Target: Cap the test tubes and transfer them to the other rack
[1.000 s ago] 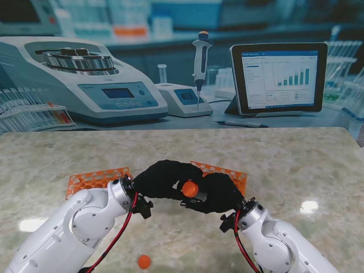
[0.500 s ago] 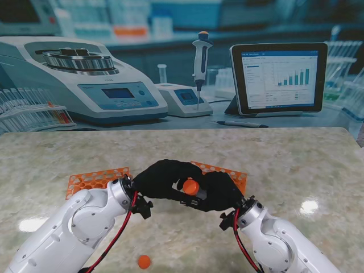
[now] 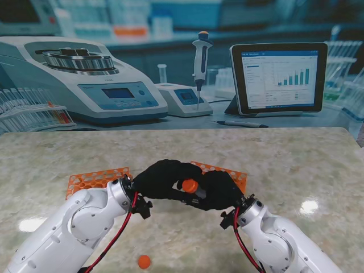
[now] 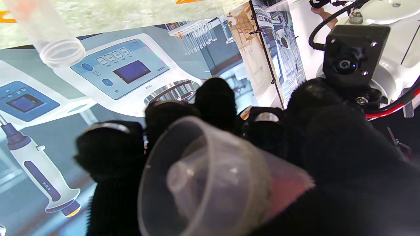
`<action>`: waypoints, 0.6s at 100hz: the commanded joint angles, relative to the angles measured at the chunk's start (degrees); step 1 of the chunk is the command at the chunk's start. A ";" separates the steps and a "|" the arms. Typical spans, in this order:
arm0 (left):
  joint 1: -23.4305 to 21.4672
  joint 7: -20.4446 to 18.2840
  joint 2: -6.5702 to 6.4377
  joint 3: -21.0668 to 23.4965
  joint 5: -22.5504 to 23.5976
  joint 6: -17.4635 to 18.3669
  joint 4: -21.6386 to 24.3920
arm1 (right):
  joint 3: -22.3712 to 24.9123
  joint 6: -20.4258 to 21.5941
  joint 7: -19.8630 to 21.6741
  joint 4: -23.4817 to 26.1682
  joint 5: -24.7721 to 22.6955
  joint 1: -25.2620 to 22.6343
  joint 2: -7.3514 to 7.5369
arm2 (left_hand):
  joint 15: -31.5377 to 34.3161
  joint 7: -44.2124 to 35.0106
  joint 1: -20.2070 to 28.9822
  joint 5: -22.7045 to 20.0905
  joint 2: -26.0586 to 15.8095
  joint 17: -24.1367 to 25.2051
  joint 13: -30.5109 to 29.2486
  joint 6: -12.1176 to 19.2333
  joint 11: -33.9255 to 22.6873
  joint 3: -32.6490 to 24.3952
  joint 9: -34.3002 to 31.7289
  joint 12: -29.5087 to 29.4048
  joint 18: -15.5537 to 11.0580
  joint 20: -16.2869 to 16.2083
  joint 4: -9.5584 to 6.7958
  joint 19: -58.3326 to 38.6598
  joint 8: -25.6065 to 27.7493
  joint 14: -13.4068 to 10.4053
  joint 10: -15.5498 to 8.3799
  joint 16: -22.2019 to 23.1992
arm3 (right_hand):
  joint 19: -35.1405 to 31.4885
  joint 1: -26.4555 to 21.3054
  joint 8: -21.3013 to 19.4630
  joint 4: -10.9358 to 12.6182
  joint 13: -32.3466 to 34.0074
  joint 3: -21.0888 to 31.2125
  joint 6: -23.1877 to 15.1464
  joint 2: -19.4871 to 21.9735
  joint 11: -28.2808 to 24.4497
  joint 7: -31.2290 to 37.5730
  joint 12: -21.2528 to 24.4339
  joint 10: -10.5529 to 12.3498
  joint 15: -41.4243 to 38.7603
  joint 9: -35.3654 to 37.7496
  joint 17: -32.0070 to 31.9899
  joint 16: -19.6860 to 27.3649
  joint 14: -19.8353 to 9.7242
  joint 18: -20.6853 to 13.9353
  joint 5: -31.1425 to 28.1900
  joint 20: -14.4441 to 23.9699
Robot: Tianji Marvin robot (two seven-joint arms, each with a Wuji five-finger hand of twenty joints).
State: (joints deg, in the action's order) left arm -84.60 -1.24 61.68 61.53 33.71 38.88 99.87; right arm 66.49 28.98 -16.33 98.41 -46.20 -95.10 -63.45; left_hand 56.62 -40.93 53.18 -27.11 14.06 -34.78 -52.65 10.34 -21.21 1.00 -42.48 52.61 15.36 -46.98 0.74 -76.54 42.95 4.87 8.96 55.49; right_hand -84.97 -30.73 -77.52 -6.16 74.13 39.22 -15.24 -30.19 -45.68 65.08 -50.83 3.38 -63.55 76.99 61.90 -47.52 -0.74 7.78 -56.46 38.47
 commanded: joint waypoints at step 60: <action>0.52 0.00 0.22 -2.13 2.43 0.13 0.09 | -0.77 1.36 0.22 2.27 0.28 -0.15 -0.62 | 14.90 -24.20 20.78 -1.00 -11.37 -11.29 -2.45 0.72 -18.52 -22.22 -7.36 9.20 -7.19 -0.51 -2.98 -17.89 16.44 -20.51 -9.71 2.64 | -1.35 -0.60 0.26 -0.55 1.21 1.41 -3.41 -0.66 -0.64 -0.40 -0.38 2.52 -2.32 -1.42 0.89 -1.88 -2.05 -0.92 0.90 1.04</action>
State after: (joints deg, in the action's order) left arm -83.69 -0.55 61.45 60.33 35.38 38.98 100.08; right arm 66.43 29.43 -16.17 98.55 -46.02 -95.17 -63.32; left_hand 71.46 -49.46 56.75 -25.02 15.35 -43.99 -55.37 9.73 -23.80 -0.58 -42.45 63.44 10.96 -46.92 0.32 -89.32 51.83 3.17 12.10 58.12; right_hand -85.06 -30.68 -77.52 -6.16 74.13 39.42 -15.36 -30.32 -45.69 65.08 -50.96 3.47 -63.62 76.99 61.90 -47.52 -0.79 7.75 -56.90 38.48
